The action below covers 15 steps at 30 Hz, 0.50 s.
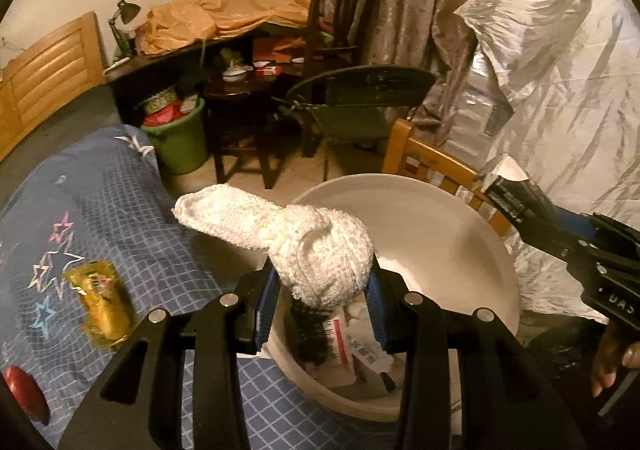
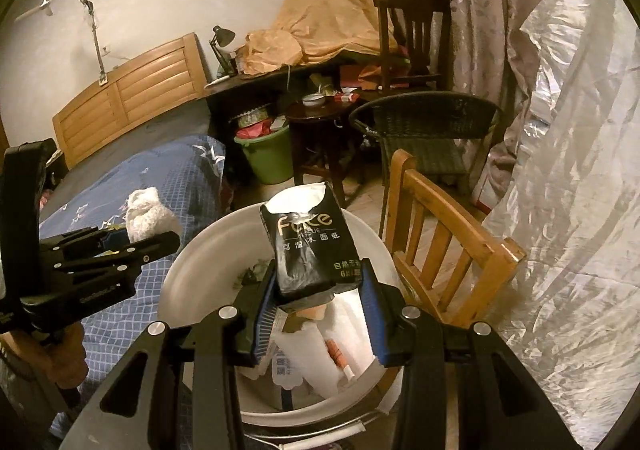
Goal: Collect trash
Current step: 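Open both grippers to drop the towel and tissue pack into the bucket, then swing both tools back from the bucket to the bed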
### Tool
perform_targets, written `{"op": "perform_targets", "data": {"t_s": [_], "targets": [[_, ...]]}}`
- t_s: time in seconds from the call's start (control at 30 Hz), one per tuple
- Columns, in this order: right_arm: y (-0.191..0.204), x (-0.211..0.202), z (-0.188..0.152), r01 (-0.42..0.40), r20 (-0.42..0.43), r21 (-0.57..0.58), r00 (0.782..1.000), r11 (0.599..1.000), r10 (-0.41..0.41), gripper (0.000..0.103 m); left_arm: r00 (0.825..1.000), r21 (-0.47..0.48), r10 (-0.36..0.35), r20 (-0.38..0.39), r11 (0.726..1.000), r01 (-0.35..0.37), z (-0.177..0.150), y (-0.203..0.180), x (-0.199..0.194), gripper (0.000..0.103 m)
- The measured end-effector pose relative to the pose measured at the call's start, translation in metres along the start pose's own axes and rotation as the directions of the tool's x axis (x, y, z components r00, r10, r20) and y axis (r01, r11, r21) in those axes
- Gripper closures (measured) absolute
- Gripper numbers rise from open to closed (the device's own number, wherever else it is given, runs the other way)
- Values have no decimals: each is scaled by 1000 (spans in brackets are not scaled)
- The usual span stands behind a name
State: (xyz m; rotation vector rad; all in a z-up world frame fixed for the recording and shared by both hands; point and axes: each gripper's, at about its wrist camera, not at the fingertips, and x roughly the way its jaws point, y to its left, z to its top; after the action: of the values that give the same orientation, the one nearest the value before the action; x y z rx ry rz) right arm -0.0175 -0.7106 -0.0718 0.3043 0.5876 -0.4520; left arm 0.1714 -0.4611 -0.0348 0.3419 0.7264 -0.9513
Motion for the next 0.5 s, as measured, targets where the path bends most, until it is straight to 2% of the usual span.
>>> {"op": "perform_targets", "data": {"t_s": [0.13,0.23,0.27,0.33,0.5], "targets": [[0,3,1,-5,-9,-2,1000,1000,5,63,999,-10,-50,6,999,50,1,0,3,65],[0,8,4,-17,-23,-6,1000,1000,16,56,997,-8,-82,12,997,82,5,1,7,60],[1,11,4,-20,-30,-8,999,1000,20,51,997,-3,-80,-1,997,80,6,1,11,55],[0,17,6,-12,-36,-1,999,1000,12,49,998,-9,-59,-19,998,59,8,5,17,43],[1,20,6,-16,-34,15,999,1000,17,49,999,-22,-53,-7,998,53,9,12,15,39]]}}
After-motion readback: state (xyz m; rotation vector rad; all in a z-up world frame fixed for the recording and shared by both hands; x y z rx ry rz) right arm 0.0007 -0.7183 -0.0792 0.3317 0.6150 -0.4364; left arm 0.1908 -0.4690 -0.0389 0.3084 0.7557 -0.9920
